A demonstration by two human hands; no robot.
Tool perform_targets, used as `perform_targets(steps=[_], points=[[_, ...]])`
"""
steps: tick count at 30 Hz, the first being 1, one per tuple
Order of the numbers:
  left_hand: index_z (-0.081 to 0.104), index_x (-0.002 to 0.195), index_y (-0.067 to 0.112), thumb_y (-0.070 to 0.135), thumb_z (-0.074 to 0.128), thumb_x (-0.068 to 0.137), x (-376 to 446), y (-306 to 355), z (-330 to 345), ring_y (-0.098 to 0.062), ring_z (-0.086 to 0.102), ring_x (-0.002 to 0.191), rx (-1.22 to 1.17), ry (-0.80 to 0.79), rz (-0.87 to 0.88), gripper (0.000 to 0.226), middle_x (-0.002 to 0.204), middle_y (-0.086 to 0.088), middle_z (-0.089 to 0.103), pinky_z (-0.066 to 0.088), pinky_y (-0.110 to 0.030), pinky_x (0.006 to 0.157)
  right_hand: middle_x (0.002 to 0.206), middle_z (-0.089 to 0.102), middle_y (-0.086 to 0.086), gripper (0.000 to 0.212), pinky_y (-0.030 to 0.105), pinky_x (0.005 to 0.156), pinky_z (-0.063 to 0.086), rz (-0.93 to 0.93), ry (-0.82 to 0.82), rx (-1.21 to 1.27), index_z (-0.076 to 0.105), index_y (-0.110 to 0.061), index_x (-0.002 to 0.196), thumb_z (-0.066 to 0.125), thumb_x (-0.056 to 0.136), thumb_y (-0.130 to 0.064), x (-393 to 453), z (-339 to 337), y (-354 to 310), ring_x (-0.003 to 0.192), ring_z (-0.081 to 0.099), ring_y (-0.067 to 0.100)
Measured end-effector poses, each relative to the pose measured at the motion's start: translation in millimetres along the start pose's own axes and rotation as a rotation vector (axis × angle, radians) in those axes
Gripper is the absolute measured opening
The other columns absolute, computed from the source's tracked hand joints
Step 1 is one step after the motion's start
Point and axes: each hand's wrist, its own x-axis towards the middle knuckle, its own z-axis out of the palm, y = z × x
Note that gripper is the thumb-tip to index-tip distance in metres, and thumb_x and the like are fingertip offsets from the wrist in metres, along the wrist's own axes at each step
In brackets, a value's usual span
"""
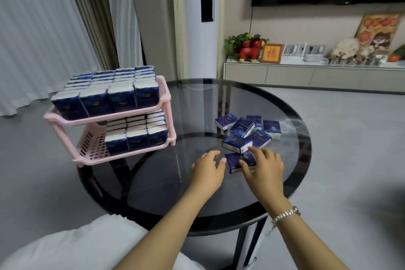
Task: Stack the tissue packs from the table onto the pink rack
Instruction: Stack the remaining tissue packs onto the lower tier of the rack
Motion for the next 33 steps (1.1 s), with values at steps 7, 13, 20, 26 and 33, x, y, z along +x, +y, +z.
perform_targets(steps=[7,13,20,26,33], points=[[0.053,0.132,0.015,0.023,0.064,0.089,16.2,3.2,16.4,-0.012,0.054,0.104,-0.221,-0.017,-0.012,0.045,0.128,-0.005,0.052,0.043,-0.021,0.088,0.103,0.057,0.001,0.046,0.012,0.075,0.041,0.131,-0.175,0.229,0.057,-0.013,0.124,0.064,0.085,-0.037,1.6,2.4,9.6,0.088,0.055,0.013],[0.061,0.118,0.017,0.012,0.078,0.075,21.4,-11.3,-1.4,-0.012,0.064,0.089,-0.448,-0.012,-0.009,0.047,0.111,-0.005,0.060,0.049,-0.012,0.069,0.099,0.057,-0.003,0.038,0.001,0.066,0.038,0.035,-0.120,0.407,0.061,-0.017,0.120,0.068,0.084,-0.024,3.5,7.3,-8.8,0.072,0.052,0.000],[0.063,0.118,0.013,0.012,0.067,0.086,34.8,-35.3,-25.9,-0.017,0.066,0.098,-0.740,0.032,-0.091,0.032,0.106,-0.001,0.071,0.051,-0.030,0.088,0.112,0.056,0.001,0.035,0.016,0.073,0.042,0.099,-0.064,0.434,0.061,-0.019,0.119,0.062,0.087,-0.033,29.5,15.8,-20.1,0.076,0.058,0.006],[0.059,0.102,0.027,0.012,0.063,0.089,45.5,-47.0,-26.5,-0.019,0.066,0.096,-0.808,0.178,-0.112,0.021,0.101,0.003,0.069,0.052,-0.040,0.091,0.124,0.053,0.009,0.070,0.037,0.091,0.047,0.220,-0.257,0.039,0.048,-0.014,0.132,0.052,0.082,-0.063,50.9,35.3,-28.2,0.116,0.051,0.024],[0.060,0.109,0.019,0.012,0.061,0.090,48.7,-53.2,-24.0,-0.018,0.067,0.093,-0.902,0.218,-0.113,0.020,0.100,0.001,0.069,0.053,-0.040,0.089,0.116,0.055,0.006,0.056,0.038,0.091,0.045,0.258,-0.351,0.000,0.055,-0.018,0.114,0.064,0.076,-0.059,62.5,47.4,-43.6,0.111,0.051,0.025]])
